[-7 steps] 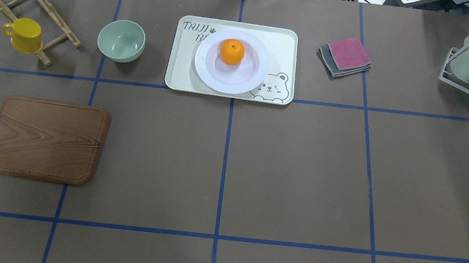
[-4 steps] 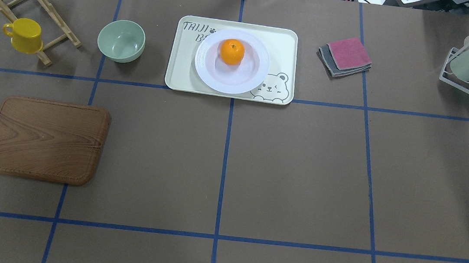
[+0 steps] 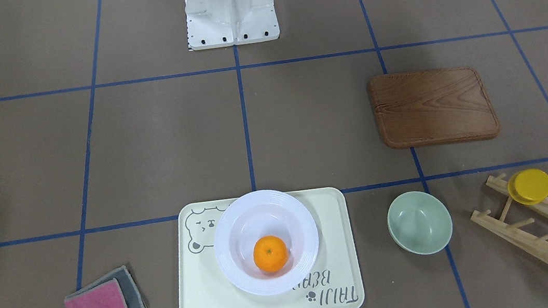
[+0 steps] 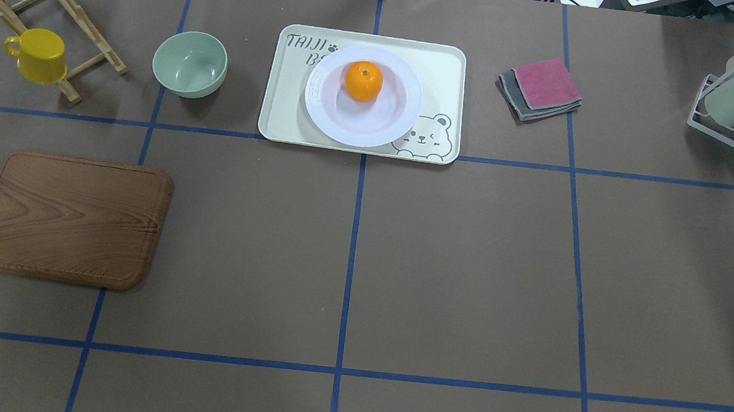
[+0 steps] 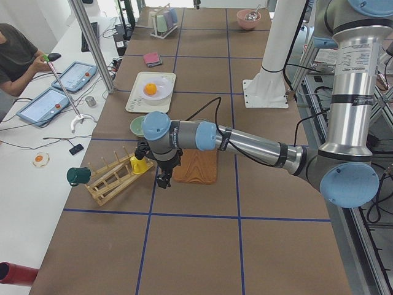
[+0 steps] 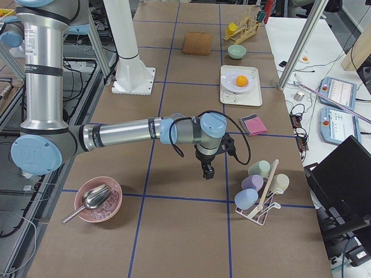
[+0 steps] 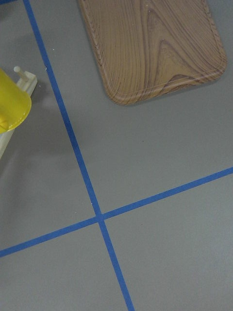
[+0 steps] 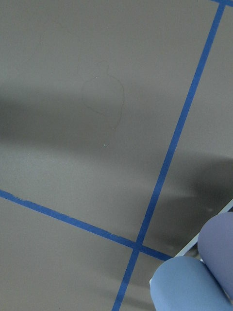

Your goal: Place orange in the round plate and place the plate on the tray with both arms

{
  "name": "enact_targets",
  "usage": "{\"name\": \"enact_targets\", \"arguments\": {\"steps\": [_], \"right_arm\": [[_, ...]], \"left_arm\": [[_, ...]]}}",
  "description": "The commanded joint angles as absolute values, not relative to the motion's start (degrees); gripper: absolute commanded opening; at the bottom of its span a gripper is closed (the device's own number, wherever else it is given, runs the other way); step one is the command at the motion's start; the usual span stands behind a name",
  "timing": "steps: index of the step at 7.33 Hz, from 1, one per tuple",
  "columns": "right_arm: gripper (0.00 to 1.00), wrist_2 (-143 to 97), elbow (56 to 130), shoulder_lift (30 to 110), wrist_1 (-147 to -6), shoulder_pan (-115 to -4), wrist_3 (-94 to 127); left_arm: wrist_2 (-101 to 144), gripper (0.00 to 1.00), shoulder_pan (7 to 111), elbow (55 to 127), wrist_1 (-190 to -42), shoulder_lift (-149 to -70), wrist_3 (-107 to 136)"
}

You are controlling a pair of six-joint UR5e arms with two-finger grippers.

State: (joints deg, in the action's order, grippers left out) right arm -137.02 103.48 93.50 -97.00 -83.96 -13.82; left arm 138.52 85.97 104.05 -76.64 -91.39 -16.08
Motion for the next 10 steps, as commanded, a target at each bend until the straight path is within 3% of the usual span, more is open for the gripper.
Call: {"name": "enact_targets", "arguments": {"steps": [1, 10], "right_arm": [[1.00, -139.1, 101.9, 91.9, -97.2, -83.9, -13.7], [1.00, -139.2, 103.0, 91.8, -97.0, -83.8, -13.2]], "left_arm": [[138.6, 0.99, 86.0, 106.5, -76.1, -91.1, -16.0], [138.0, 0.99, 85.5, 105.3, -77.1, -91.2, -16.3]]}}
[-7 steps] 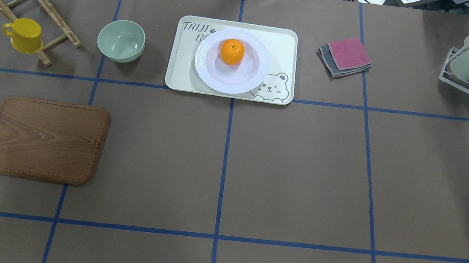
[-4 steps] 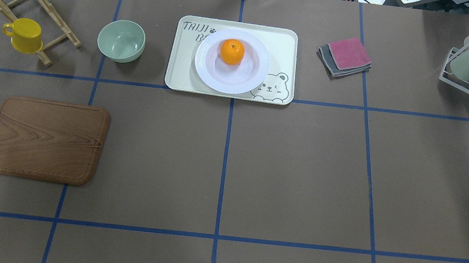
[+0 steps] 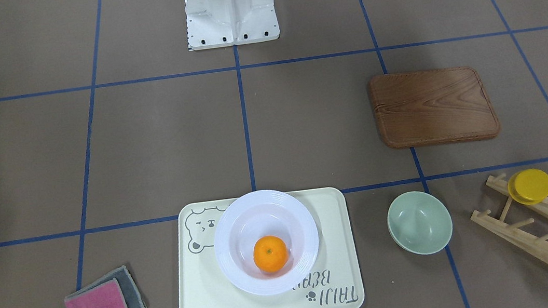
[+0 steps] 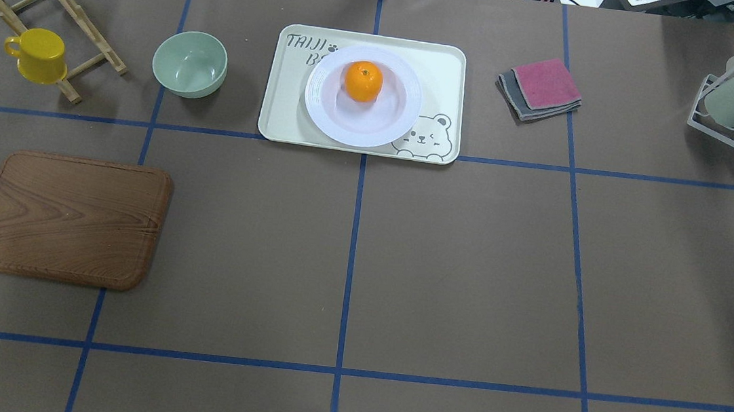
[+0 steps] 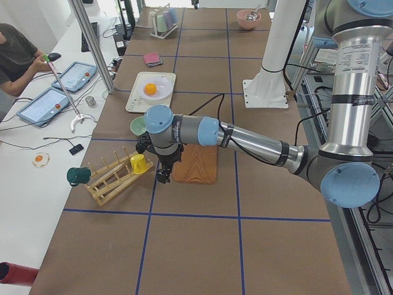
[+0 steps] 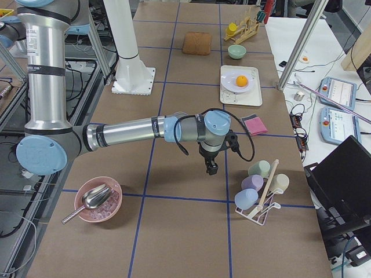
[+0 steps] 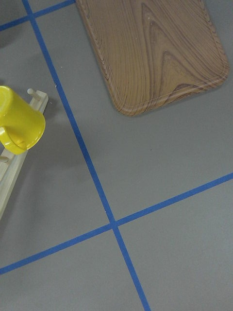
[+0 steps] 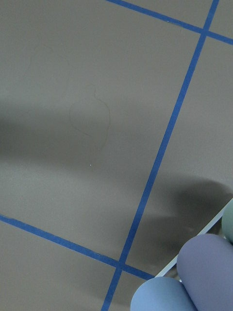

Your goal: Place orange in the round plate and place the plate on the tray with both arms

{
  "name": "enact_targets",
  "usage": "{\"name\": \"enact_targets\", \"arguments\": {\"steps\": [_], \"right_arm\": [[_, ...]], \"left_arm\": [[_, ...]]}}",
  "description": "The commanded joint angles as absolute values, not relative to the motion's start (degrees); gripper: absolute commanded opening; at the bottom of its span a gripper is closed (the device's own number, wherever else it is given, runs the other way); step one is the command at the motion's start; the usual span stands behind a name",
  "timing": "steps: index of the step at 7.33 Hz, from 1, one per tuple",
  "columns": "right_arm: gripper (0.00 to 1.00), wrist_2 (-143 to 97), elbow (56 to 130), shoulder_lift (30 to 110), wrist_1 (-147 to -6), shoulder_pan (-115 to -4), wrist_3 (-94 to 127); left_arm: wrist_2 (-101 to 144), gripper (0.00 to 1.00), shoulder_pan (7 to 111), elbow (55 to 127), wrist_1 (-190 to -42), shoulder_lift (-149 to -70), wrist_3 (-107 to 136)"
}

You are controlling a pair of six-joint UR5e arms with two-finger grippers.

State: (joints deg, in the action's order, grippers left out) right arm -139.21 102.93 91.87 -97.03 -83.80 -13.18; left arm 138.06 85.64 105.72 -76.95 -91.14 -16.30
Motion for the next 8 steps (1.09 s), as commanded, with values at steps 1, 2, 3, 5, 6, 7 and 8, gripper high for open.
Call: {"name": "enact_targets", "arguments": {"steps": [1, 2, 3, 5, 6, 7, 8], "right_arm": [[1.00, -139.1, 103.0, 91.8, -96.9, -83.8, -13.3], [1.00, -139.0, 103.2, 91.8, -96.9, -83.8, -13.3], [1.00, -139.0, 103.4, 91.8, -96.9, -83.8, -13.3], [1.00, -138.5, 104.4, 91.8, -97.0, -83.8, -13.3], [1.00, -137.6, 105.2, 91.8, -97.0, -83.8, -13.3], [1.00, -137.0, 105.6, 91.7, -97.0, -83.8, -13.3], [1.00, -136.9, 105.9, 91.7, -97.0, -83.8, -13.3]], "left_arm": [[137.9, 0.99, 85.4, 104.5, -78.2, -91.2, -16.3], [137.9, 0.99, 85.4, 102.4, -80.7, -91.7, -15.9], [138.0, 0.99, 85.3, 102.0, -81.4, -91.1, -16.2], [137.6, 0.99, 85.1, 100.6, -81.3, -91.8, -16.1], [137.5, 0.99, 85.0, 100.5, -81.4, -91.8, -16.1], [137.0, 0.99, 85.0, 100.5, -83.2, -91.1, -16.1], [137.1, 0.99, 85.0, 100.5, -84.0, -91.1, -16.0]]}}
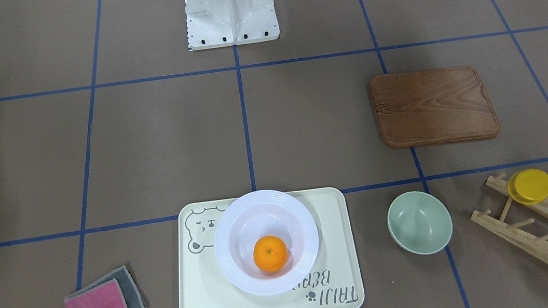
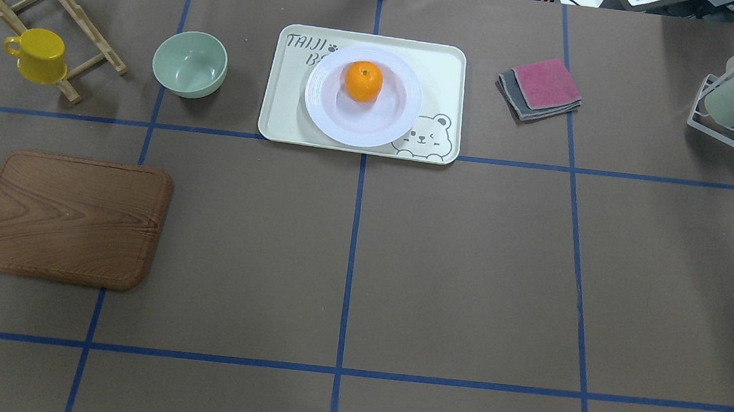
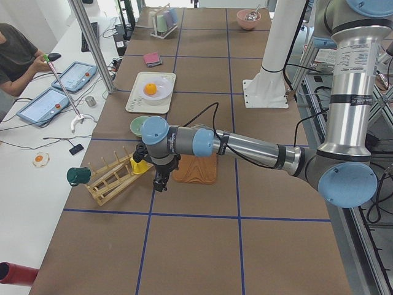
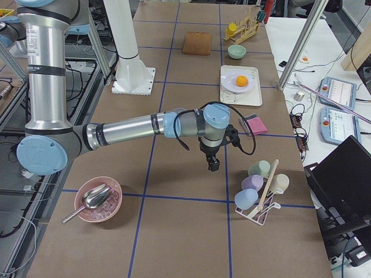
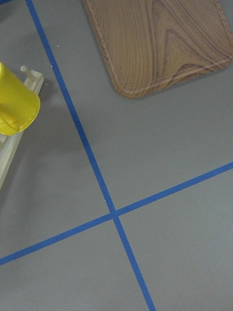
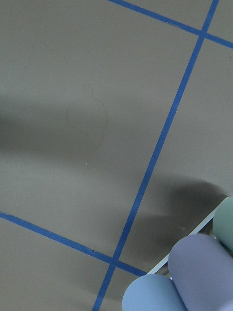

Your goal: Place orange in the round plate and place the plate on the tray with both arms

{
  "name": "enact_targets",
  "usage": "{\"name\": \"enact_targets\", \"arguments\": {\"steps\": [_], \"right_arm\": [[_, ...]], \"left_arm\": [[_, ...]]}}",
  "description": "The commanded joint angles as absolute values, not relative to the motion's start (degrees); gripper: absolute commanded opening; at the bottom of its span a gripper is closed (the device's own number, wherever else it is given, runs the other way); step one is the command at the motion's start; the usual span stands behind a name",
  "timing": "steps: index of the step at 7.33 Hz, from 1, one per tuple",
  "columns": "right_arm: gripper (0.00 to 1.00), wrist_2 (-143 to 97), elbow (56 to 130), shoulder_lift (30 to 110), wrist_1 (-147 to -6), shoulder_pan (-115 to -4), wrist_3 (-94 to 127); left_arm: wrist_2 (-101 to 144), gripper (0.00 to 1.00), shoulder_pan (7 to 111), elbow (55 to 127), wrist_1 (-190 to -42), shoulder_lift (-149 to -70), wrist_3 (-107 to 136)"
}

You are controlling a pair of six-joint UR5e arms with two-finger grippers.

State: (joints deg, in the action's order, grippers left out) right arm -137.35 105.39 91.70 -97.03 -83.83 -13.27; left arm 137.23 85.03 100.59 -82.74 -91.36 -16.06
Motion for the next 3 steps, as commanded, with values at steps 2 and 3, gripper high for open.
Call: {"name": "enact_targets", "arguments": {"steps": [2, 3], "right_arm": [[1.00, -136.9, 106.3, 91.4, -97.0, -83.8, -13.3], [1.00, -136.9, 106.3, 91.2, -97.0, -83.8, -13.3]], "left_arm": [[136.8, 0.99, 84.9, 100.5, -85.4, -91.1, -16.3], [136.8, 0.99, 84.9, 100.4, -85.4, -91.1, -16.3]]}}
